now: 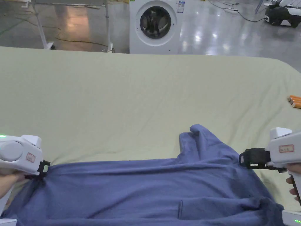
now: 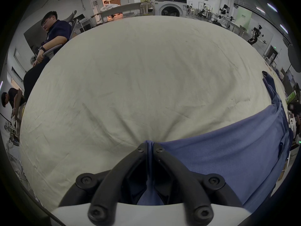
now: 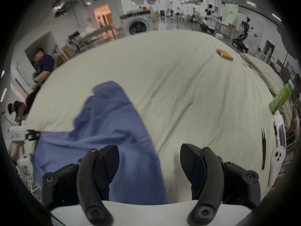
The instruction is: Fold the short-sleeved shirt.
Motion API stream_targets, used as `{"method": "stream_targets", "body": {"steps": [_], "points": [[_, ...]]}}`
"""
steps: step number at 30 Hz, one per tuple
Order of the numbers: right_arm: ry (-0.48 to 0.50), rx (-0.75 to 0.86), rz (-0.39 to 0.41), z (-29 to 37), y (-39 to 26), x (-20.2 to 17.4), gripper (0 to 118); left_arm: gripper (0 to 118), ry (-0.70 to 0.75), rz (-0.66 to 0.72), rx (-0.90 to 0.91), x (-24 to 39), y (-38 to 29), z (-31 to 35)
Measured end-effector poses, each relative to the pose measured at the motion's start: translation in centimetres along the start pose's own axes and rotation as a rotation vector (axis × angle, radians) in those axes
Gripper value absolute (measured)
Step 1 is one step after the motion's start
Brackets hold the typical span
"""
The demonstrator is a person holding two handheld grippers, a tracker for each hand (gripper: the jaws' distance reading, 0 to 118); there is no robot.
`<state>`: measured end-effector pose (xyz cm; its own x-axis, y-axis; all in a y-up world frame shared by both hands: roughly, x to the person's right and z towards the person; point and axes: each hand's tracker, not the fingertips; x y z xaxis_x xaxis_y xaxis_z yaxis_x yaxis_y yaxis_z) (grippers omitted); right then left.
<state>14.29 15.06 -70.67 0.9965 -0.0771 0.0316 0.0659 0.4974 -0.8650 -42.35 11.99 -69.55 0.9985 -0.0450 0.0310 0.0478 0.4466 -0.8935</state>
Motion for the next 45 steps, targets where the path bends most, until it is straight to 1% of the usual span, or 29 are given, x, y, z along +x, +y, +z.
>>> {"method": "stream_targets", "body": {"steps": [3,4,5,6,7,8,9,10,11,12,13,14,15,17,18,20,22,24,29,32,36,38,39,40,41,42,43,44,45], "points": [[-0.024,-0.059,0.008,-3.0,0.4,-0.8,72,2,-0.01,0.001,-0.002,-0.1,-0.1,0.2],[-0.027,-0.079,0.033,-3.9,0.5,-1.1,68,3,-0.012,0.003,0.001,-0.3,-0.1,0.0],[-0.042,-0.077,0.04,-4.5,0.3,-1.5,68,3,-0.014,0.005,0.005,-0.3,-0.2,0.1],[-0.089,-0.07,0.072,-4.3,-0.2,-1.9,68,3,-0.013,0.007,0.011,-0.3,-0.4,0.3],[-0.087,-0.037,0.098,-3.8,-0.5,-2.3,66,3,-0.012,0.004,0.018,-0.2,-0.6,0.3],[-0.086,-0.008,0.141,-3.4,-0.7,-2.6,55,3,-0.005,-0.01,0.025,0.0,-0.7,0.1],[-0.076,-0.005,0.183,-2.9,-1.0,-3.0,38,3,0.006,-0.032,0.034,0.2,-0.9,0.1],[-0.073,-0.006,0.204,-2.5,-1.2,-3.2,17,3,0.014,-0.042,0.038,0.4,-1.0,0.1],[-0.069,-0.005,0.202,-2.2,-1.4,-3.0,3,3,0.02,-0.044,0.04,0.6,-1.1,0.3],[-0.009,-0.012,0.2,-1.9,-1.6,-2.7,3,3,0.024,-0.049,0.045,0.6,-1.1,0.4],[0.0,0.002,0.185,-1.3,-1.9,-2.5,3,3,0.017,-0.095,0.078,0.6,-1.5,1.0],[-0.015,0.034,0.176,-0.3,-2.4,-2.4,3,2,0.012,-0.158,0.143,0.3,-2.7,2.0],[-0.001,0.086,0.184,1.1,-3.0,-2.1,3,2,-0.004,-0.184,0.192,-0.2,-3.6,3.1],[0.05,0.148,0.186,4.3,-4.7,-1.2,3,2,-0.032,-0.149,0.281,-1.4,-5.8,6.3],[0.074,0.165,0.169,6.0,-5.9,-0.8,3,2,-0.092,-0.122,0.32,-2.3,-7.3,8.6],[0.142,0.218,0.13,8.9,-8.8,0.4,3,2,-0.152,-0.061,0.356,-3.4,-10.5,11.9],[0.13,0.261,0.097,11.2,-12.1,1.0,3,2,-0.183,-0.059,0.384,-4.1,-14.4,14.2],[0.137,0.271,0.078,13.1,-16.0,1.9,3,2,-0.172,-0.05,0.404,-4.1,-18.5,15.7],[0.121,0.268,0.035,15.3,-23.3,1.8,3,2,-0.181,0.01,0.373,-3.6,-24.4,17.2],[0.123,0.249,-0.042,15.3,-25.5,2.0,3,2,-0.179,0.053,0.363,-3.6,-26.2,17.2],[0.112,0.232,-0.07,14.5,-27.0,2.0,3,2,-0.186,0.046,0.313,-3.4,-27.4,16.0],[0.108,0.227,-0.068,14.1,-27.3,1.8,3,2,-0.183,0.041,0.318,-3.4,-27.8,15.6],[0.102,0.232,-0.064,14.0,-27.4,1.5,3,2,-0.177,0.044,0.328,-3.3,-27.9,15.5],[0.098,0.236,-0.06,13.9,-27.6,1.3,4,6,-0.168,0.049,0.339,-3.3,-27.8,15.3],[0.089,0.237,-0.048,13.8,-27.7,1.1,16,21,-0.157,0.051,0.351,-3.3,-27.8,15.3],[0.046,0.252,-0.026,13.9,-27.9,1.2,39,38,-0.124,0.048,0.375,-3.2,-27.8,15.2],[0.018,0.272,-0.018,13.9,-28.0,1.0,65,60,-0.107,0.033,0.387,-3.2,-27.8,15.3],[0.016,0.283,-0.023,14.1,-28.2,0.9,82,78,-0.111,0.025,0.406,-3.6,-28.6,15.5],[0.023,0.303,-0.038,14.5,-28.3,0.9,81,83,-0.12,0.027,0.445,-3.6,-28.6,16.1]]}}
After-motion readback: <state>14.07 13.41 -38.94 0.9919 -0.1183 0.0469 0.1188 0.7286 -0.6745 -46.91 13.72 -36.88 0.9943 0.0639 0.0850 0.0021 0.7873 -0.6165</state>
